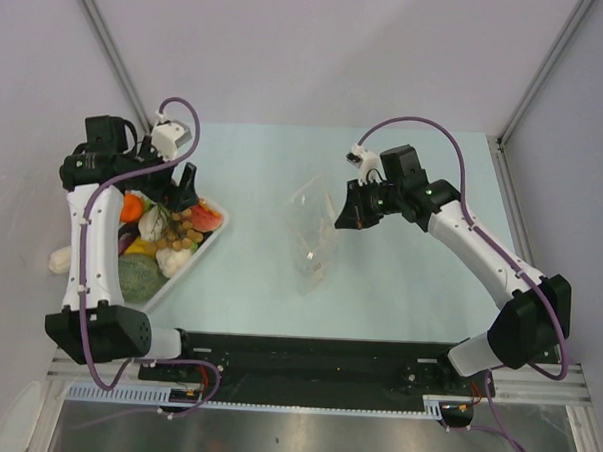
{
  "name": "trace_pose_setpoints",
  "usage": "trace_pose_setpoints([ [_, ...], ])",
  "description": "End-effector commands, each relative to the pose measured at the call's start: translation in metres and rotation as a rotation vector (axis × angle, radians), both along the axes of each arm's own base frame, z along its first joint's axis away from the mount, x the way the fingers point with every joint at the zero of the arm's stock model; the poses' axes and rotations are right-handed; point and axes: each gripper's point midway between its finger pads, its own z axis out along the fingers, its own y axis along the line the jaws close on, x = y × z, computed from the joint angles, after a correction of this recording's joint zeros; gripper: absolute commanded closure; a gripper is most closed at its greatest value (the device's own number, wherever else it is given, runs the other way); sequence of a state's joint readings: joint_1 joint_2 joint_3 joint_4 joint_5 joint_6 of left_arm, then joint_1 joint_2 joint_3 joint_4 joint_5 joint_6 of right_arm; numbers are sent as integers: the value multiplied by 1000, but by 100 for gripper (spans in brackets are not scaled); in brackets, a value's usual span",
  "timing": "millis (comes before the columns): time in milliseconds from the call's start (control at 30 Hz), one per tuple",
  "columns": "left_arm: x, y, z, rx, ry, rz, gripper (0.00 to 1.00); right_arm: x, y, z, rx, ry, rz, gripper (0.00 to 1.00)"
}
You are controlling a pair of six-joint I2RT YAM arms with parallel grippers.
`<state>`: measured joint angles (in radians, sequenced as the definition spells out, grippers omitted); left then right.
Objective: Place the food in the zip-top bag and seal the zipper
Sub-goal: Pick up the fake fruit from the bin.
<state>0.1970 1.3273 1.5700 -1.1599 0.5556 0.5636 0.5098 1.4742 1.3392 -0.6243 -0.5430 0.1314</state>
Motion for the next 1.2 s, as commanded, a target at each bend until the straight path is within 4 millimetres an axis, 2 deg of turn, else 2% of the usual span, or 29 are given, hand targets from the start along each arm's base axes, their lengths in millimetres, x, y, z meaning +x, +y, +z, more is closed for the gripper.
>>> trace_pose_setpoints([
  [0, 3, -4, 7, 126, -113, -287, 7, -1, 3, 15, 34, -38, 6, 100],
  [100, 8, -10, -3, 251, -166, -469, 12, -1, 5, 13, 33, -33, 8, 100],
  [133, 10, -7, -13, 332, -170, -541, 15, -1, 6, 12, 32, -30, 9, 100],
  [167, 6, -17, -20, 364, -164, -624, 17, 0, 6, 11, 30, -26, 9, 100],
  [200, 4, -15, -32, 445, -157, -710, 18, 0, 6, 10, 29, -25, 9, 100],
  [233, 1, -24, -40, 476, -159, -785, 19, 0, 6, 9, 26, -22, 9, 100],
  [267, 4, -26, -45, 517, -176, -823, 20, 0, 6, 8, 25, -19, 7, 100],
  [300, 1, -30, -61, 557, -168, -899, 21, 0, 6, 8, 26, -23, 8, 100],
  [367, 9, -33, -73, 656, -183, -958, 21, 1, 6, 7, 24, -19, 6, 100],
  [433, 8, -32, -94, 721, -145, -1037, 22, 1, 7, 6, 22, -17, 8, 100],
  [567, 21, -32, -120, 738, -75, -1099, 24, 0, 7, 4, 21, -9, 11, 100],
  [700, 33, -30, -125, 763, -67, -1117, 24, 0, 7, 4, 20, -10, 15, 100],
  [867, 29, -29, -137, 756, -27, -1164, 26, 1, 9, 3, 22, -8, 16, 100],
  [1000, 27, -30, -136, 746, -24, -1176, 45, 1, 8, 1, 17, -6, 17, 100],
  [1133, 20, -35, -121, 733, -63, -1182, 60, 2, 7, -1, 13, -3, 13, 100],
  [1167, 19, -36, -117, 732, -73, -1180, 67, 2, 8, 1, 17, -7, 14, 100],
])
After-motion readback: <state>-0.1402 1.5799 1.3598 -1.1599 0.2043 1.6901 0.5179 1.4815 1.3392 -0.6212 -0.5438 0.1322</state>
